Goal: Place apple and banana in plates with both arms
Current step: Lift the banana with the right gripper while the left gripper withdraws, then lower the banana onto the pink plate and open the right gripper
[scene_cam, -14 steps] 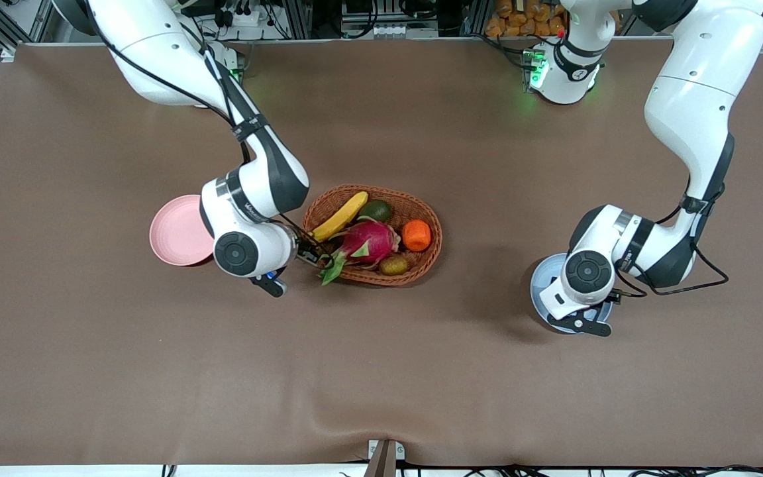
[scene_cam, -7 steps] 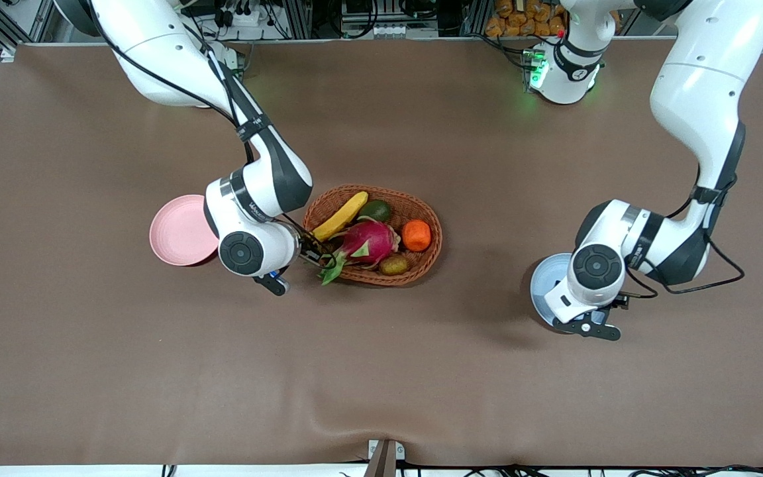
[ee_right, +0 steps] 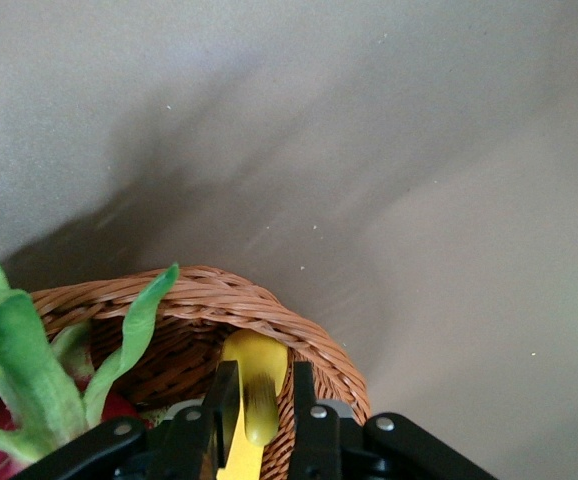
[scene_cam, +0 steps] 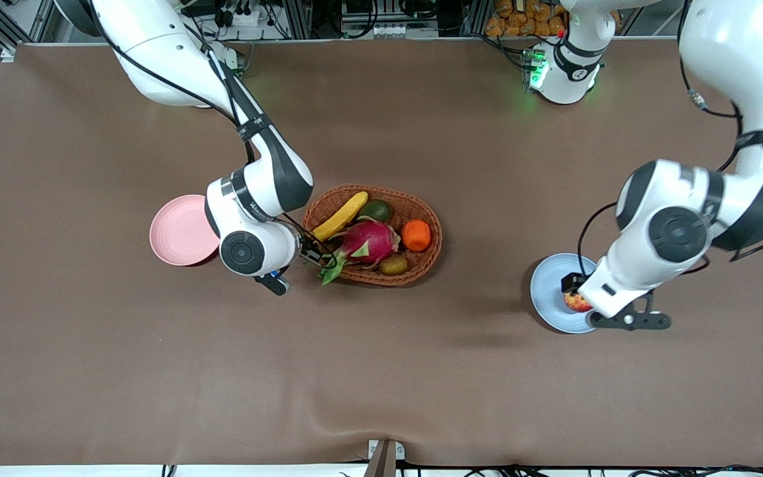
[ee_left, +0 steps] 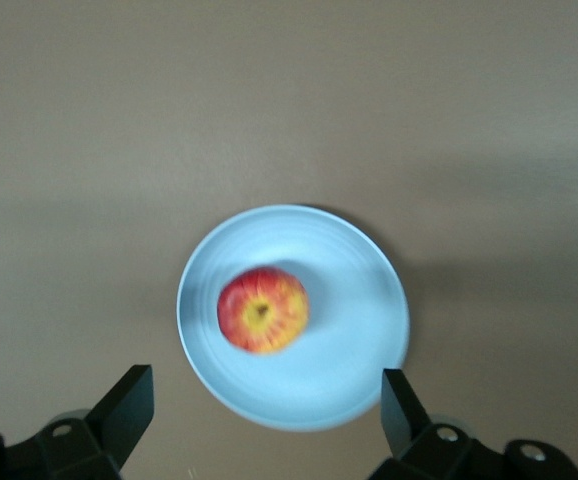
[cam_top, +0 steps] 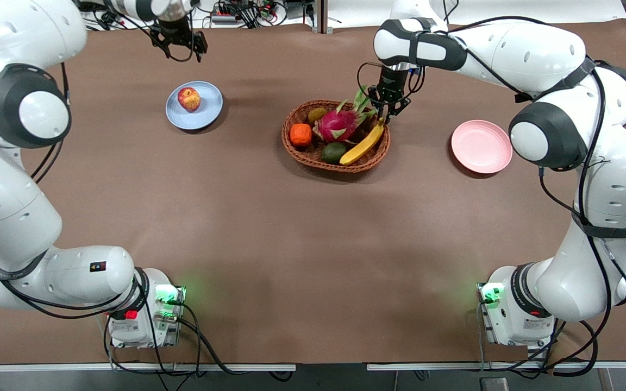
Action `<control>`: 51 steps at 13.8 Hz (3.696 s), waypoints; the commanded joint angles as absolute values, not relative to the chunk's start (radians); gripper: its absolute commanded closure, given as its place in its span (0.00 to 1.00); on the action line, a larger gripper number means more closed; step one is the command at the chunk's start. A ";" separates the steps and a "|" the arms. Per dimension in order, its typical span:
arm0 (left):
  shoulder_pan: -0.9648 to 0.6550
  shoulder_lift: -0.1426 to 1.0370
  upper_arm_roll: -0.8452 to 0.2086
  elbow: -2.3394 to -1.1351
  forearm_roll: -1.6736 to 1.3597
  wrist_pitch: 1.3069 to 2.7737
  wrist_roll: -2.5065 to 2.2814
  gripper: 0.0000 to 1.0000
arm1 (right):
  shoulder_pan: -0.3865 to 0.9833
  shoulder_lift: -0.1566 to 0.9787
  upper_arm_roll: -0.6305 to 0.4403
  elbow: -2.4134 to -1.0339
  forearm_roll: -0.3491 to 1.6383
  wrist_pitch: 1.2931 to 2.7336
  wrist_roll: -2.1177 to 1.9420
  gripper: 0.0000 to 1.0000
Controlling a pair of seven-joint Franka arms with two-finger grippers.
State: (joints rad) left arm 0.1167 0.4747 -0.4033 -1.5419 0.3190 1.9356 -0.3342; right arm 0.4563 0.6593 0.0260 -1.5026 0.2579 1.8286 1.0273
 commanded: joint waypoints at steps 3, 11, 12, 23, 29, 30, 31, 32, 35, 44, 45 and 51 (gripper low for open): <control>0.129 0.315 -0.413 -1.546 0.232 1.801 -0.341 0.00 | 0.466 0.667 0.018 -1.486 0.276 1.829 1.039 1.00; 0.127 0.161 -0.429 -1.546 0.227 1.658 -0.331 0.00 | 0.378 0.657 0.018 -1.339 0.320 1.551 0.950 1.00; 0.127 0.138 -0.428 -1.546 0.224 1.645 -0.330 0.00 | 0.367 0.654 0.014 -1.327 0.315 1.507 0.895 1.00; 0.201 -0.009 -0.413 -1.546 0.028 1.556 -0.327 0.00 | 0.101 0.551 0.011 -1.457 -0.006 1.587 0.131 1.00; 0.062 -0.026 -0.232 -1.546 0.008 1.516 -0.321 0.00 | 0.069 0.505 0.011 -1.725 -0.041 1.887 0.080 1.00; 0.048 -0.037 -0.203 -1.548 -0.003 1.506 -0.316 0.00 | 0.071 0.500 0.011 -1.742 -0.043 1.885 0.069 1.00; 0.031 -0.057 -0.180 -1.554 -0.023 1.494 -0.299 0.00 | 0.072 0.494 0.009 -1.752 -0.048 1.875 0.048 1.00; 0.017 -0.061 -0.163 -1.557 -0.029 1.485 -0.299 0.00 | 0.069 0.482 0.009 -1.775 -0.060 1.879 0.029 1.00; -0.041 -0.071 -0.094 -1.565 -0.029 1.479 -0.290 0.00 | 0.060 0.482 0.009 -1.787 -0.081 1.901 0.025 1.00; -0.023 -0.086 -0.083 -1.572 -0.029 1.450 -0.204 0.00 | 0.026 0.508 0.015 -1.599 0.006 1.782 0.038 0.00; -0.023 -0.086 -0.083 -1.571 -0.029 1.450 -0.204 0.00 | 0.020 0.508 0.015 -1.529 0.038 1.711 0.037 0.00; -0.020 -0.075 -0.081 -1.566 -0.025 1.451 -0.204 0.00 | 0.040 0.499 0.015 -1.195 0.026 1.450 0.028 0.00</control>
